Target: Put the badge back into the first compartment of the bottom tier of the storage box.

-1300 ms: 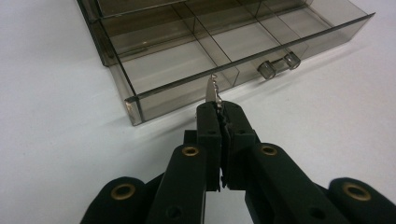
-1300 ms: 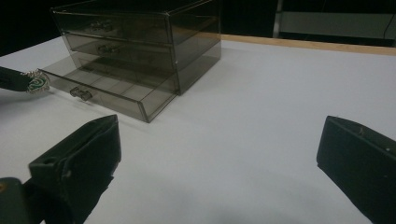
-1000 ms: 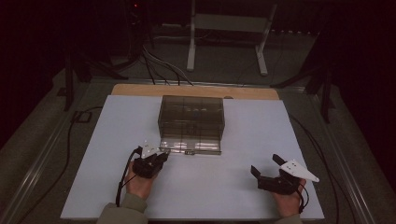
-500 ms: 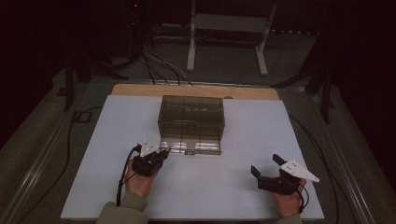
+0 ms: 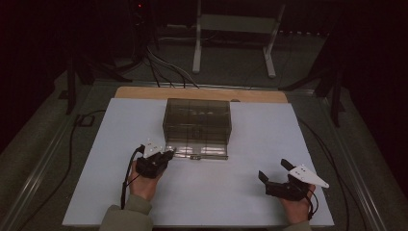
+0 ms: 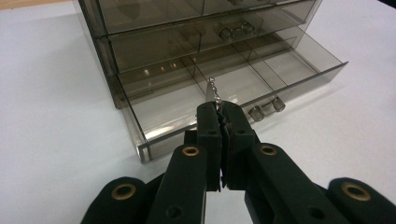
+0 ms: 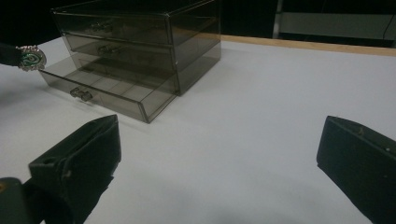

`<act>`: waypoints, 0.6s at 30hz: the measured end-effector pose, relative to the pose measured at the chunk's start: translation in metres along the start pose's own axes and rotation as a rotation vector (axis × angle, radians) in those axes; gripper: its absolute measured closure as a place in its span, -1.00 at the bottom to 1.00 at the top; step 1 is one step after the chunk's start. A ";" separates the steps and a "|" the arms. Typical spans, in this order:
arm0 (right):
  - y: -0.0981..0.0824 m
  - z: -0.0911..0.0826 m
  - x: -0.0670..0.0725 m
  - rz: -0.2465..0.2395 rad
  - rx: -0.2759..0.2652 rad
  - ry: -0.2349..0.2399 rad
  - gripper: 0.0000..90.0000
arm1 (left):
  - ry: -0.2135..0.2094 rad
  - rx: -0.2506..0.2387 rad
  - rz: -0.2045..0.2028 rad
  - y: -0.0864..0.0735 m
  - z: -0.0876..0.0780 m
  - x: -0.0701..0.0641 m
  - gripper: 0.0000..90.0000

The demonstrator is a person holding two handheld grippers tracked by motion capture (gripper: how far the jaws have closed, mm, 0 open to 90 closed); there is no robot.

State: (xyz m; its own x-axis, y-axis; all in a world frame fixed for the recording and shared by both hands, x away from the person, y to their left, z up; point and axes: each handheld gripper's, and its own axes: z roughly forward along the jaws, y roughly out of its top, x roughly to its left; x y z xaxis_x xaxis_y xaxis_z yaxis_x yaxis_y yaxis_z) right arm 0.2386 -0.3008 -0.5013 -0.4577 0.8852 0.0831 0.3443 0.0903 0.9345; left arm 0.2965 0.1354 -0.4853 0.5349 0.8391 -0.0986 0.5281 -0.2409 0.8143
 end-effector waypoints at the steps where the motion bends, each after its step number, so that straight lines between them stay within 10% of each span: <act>1: 0.000 0.000 0.000 0.000 0.000 0.000 -0.99 | -0.001 -0.003 -0.003 0.001 0.000 0.000 0.98; 18: 0.000 0.001 0.000 -0.002 0.001 0.003 -0.99 | 0.002 -0.015 -0.026 0.005 0.004 0.008 0.99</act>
State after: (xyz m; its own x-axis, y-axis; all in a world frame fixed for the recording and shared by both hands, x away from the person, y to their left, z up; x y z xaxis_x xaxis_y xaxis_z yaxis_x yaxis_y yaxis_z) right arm 0.2389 -0.3005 -0.5017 -0.4609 0.8836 0.0824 0.3441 0.0923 0.9344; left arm 0.3064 0.1383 -0.4841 0.5201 0.8459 -0.1186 0.5319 -0.2121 0.8198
